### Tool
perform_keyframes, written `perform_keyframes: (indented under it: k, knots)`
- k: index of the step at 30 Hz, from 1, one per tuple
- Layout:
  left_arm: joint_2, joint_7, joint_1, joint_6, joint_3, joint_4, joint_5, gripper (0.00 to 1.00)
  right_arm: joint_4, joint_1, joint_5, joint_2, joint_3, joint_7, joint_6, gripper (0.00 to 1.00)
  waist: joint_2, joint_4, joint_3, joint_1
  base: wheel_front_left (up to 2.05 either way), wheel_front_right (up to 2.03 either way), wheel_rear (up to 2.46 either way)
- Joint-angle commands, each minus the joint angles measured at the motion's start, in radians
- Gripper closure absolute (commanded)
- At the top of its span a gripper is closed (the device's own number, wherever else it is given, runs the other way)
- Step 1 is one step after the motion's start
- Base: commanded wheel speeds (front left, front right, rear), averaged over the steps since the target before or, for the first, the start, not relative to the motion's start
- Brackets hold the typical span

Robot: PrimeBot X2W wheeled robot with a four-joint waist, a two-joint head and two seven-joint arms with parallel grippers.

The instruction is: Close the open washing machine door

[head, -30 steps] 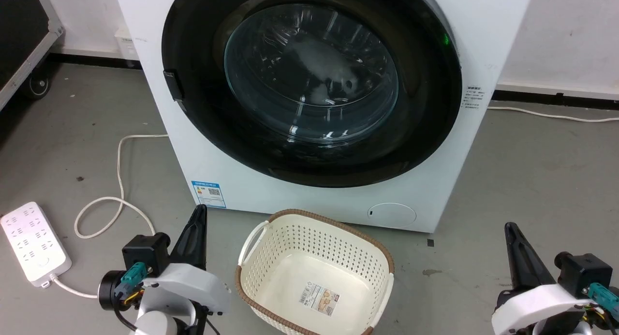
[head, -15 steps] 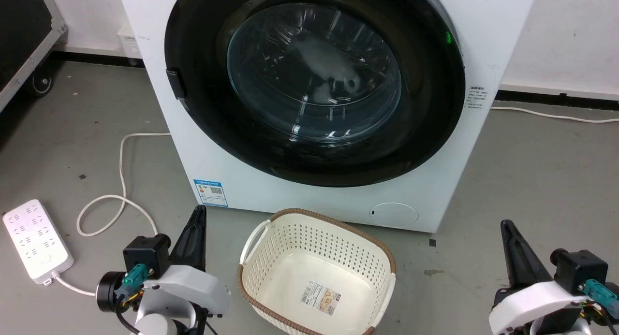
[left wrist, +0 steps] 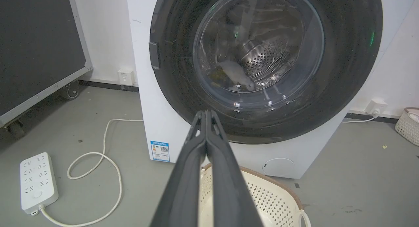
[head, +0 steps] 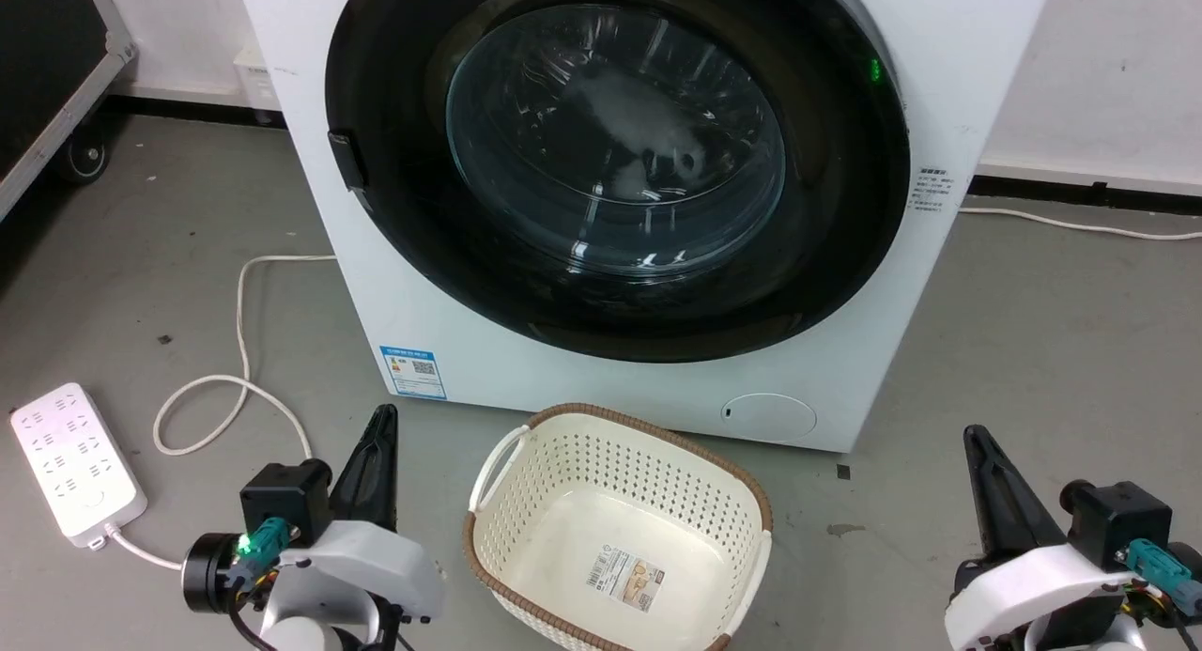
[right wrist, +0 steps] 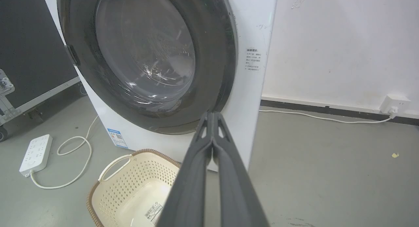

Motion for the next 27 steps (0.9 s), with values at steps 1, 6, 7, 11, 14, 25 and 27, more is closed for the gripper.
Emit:
perform_keyframes:
  k: [1, 6, 7, 11, 14, 25, 27]
  knots:
    - [-0.002, 0.005, 0.020, 0.006, 0.004, -0.011, 0.013, 1.00, -0.012, 0.016, -0.008, 0.000, 0.005, 0.004, 0.000, 1.00, 0.0000, 0.001, 0.000, 0.0000, 0.00, 0.00, 0.00]
    - [-0.004, 0.013, 0.027, 0.008, 0.007, -0.023, 0.024, 1.00, -0.020, 0.018, -0.012, 0.000, 0.009, 0.010, 0.000, 1.00, 0.0000, 0.003, 0.001, 0.0000, 0.00, 0.00, 0.00]
    - [-0.004, 0.014, 0.028, 0.009, 0.008, -0.026, 0.026, 1.00, -0.021, 0.018, -0.013, 0.000, 0.010, 0.012, 0.000, 1.00, 0.0000, 0.004, 0.001, 0.0000, 0.00, 0.00, 0.00]
    - [-0.006, 0.020, 0.034, 0.010, 0.011, -0.035, 0.035, 1.00, -0.028, 0.020, -0.017, 0.000, 0.014, 0.017, 0.000, 1.00, 0.0000, 0.005, 0.002, 0.0000, 0.00, 0.00, 0.00]
    - [-0.007, 0.024, 0.038, 0.012, 0.013, -0.042, 0.042, 1.00, -0.033, 0.022, -0.019, 0.000, 0.016, 0.021, 0.000, 1.00, 0.0000, 0.007, 0.002, 0.0000, 0.00, 0.00, 0.00]
    - [-0.012, 0.040, 0.054, 0.017, 0.020, -0.069, 0.066, 1.00, -0.051, 0.027, -0.028, 0.000, 0.026, 0.036, 0.000, 1.00, 0.0000, 0.012, 0.004, 0.0000, 0.00, 0.00, 0.00]
    - [-0.013, 0.043, 0.057, 0.017, 0.021, -0.074, 0.071, 1.00, -0.054, 0.028, -0.030, 0.000, 0.028, 0.039, 0.000, 1.00, 0.0000, 0.013, 0.004, 0.0000, 0.00, 0.00, 0.00]
